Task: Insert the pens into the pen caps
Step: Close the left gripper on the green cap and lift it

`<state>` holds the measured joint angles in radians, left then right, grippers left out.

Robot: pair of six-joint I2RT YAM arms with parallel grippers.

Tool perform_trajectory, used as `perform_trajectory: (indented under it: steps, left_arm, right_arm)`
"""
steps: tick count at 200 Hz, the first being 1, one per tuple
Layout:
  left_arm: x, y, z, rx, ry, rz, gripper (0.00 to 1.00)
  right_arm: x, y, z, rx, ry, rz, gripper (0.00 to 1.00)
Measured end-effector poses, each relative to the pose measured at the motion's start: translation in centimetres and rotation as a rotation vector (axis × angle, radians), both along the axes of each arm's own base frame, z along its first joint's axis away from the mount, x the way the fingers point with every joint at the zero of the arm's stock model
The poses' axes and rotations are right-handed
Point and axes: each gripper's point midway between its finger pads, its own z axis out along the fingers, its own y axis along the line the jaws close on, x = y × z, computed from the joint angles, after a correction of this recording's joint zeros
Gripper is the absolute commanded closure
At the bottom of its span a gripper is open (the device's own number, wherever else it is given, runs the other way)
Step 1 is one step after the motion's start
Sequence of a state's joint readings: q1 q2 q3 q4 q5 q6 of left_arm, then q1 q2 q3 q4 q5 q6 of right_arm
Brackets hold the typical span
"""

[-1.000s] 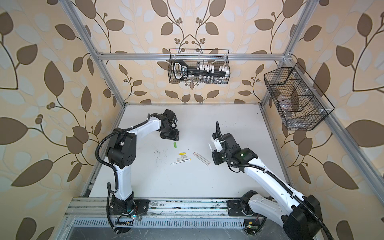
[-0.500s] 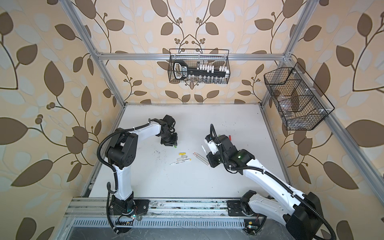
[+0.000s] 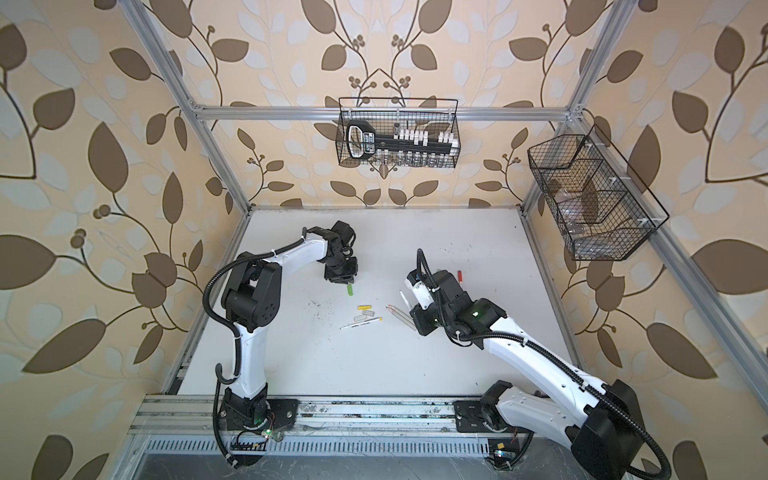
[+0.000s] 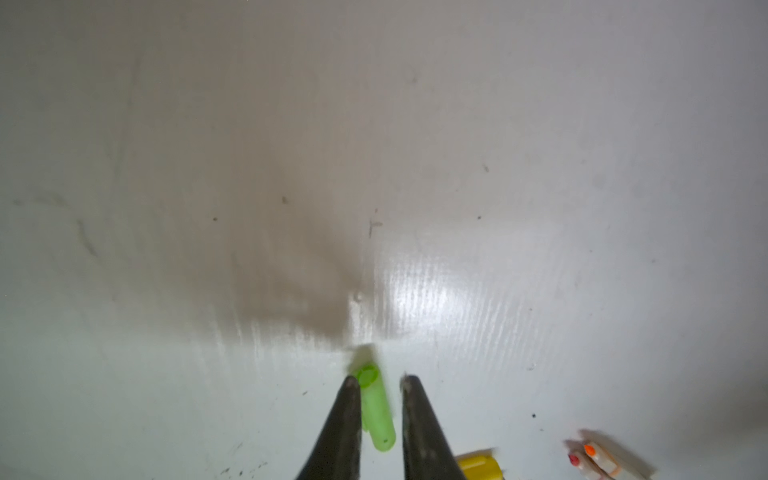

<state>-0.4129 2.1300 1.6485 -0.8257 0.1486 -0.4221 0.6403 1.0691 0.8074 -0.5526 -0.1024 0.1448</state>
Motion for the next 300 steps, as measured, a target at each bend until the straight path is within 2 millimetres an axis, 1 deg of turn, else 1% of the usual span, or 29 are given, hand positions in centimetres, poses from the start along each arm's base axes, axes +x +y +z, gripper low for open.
perform_trajectory:
  steps: [19, 51, 86, 133, 164, 200, 232, 300]
  left_arm:
    - [-0.3, -0.5, -0.4, 0.025, 0.015, -0.017, 0.79]
    - [-1.6, -0.5, -1.0, 0.083, 0.051, -0.039, 0.79]
    - [-1.8, -0.7, -0.9, 0.120, 0.046, -0.054, 0.79]
    - [-1.7, 0.2, -0.6, 0.188, 0.032, -0.053, 0.78]
    - [-2.1, 0.1, -0.6, 0.219, 0.031, -0.066, 0.78]
    - [-2.9, -1.1, -0.6, 0.225, 0.031, -0.095, 0.78]
    - [-3.4, -1.6, -0.7, 0.226, 0.032, -0.111, 0.79]
    - [-4.2, -1.2, -1.4, 0.253, 0.052, -0.114, 0.79]
  right_arm:
    - [0.0, 0.0, 0.0, 0.000, 0.000, 0.001, 0.92]
    - [-0.1, 0.0, -0.1, -0.002, 0.002, 0.001, 0.92]
    - [-0.1, 0.0, -0.1, -0.002, 0.002, 0.002, 0.92]
    - [-0.3, 0.1, -0.4, -0.004, 0.005, 0.008, 0.92]
    - [-0.3, 0.1, -0.4, -0.004, 0.007, 0.009, 0.92]
    - [-0.3, 0.1, -0.4, -0.003, 0.007, 0.011, 0.92]
    - [-0.3, 0.2, -0.4, -0.005, 0.005, 0.015, 0.92]
    - [-0.5, 0.3, -0.3, -0.005, 0.002, 0.024, 0.92]
